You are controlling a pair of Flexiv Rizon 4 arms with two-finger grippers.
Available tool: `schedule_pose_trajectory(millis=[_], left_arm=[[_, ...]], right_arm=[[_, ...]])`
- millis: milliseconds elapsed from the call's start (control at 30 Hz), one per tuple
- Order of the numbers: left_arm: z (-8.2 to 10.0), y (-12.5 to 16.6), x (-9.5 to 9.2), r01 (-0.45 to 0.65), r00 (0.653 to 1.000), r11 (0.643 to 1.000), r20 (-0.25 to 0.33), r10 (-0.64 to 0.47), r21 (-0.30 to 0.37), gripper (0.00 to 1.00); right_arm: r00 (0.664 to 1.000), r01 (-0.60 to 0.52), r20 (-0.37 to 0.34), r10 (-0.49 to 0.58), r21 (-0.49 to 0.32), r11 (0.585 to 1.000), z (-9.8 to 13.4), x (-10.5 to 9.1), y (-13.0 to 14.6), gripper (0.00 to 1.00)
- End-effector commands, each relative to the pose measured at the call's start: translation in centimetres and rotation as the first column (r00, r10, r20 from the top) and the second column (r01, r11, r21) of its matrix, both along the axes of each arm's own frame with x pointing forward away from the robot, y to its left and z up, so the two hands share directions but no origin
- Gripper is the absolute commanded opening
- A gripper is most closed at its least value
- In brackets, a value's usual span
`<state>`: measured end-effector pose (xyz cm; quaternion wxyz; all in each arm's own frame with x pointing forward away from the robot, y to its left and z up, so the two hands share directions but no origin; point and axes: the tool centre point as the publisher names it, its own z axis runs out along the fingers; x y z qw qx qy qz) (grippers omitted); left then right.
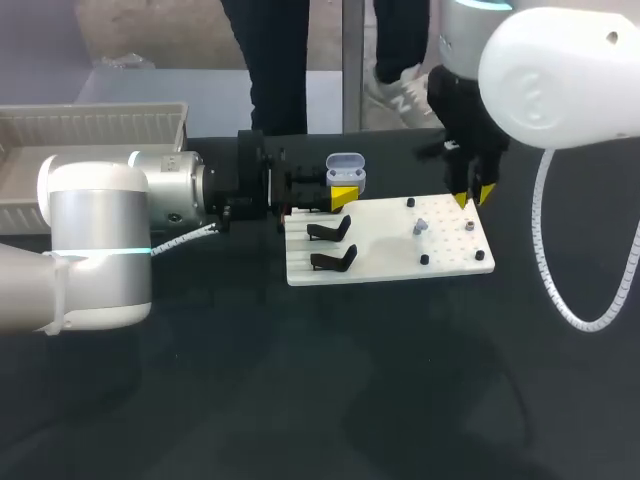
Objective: Pick up each earbud case from the left stands, insert the matching earbuds, close the lid, and place the case in the box.
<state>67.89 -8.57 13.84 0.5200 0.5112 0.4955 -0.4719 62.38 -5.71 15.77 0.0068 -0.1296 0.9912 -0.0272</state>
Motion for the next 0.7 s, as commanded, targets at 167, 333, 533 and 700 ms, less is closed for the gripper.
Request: schedule_pose_trajectory(millis=[167,333,533,700], left_arm=[[-0.1,0.0,-0.1,-0.006,1.000,1.000,0.005,0.006,-0.005,0.00],[-0.1,0.0,-0.1,-0.006,1.000,1.000,0.005,0.006,-0.005,0.00],[-0.1,0.0,-0.1,-0.006,1.000,1.000,0.005,0.006,-0.005,0.00],[-0.1,0.0,-0.1,-0.006,1.000,1.000,0.005,0.006,-0.005,0.00]], right_arm=[[0.740,0.660,0.072,-0.669,0.113,0.742,2.3,-2.3,2.0,0.00],[0.651,0.751,0.051,-0.757,0.097,0.653,3.1,-2.5,3.7,0.00],[0.658,0.747,0.031,-0.752,0.098,0.658,3.4,-2.4,5.1,0.00],[0.658,0.747,0.031,-0.752,0.098,0.658,3.4,-2.4,5.1,0.00]])
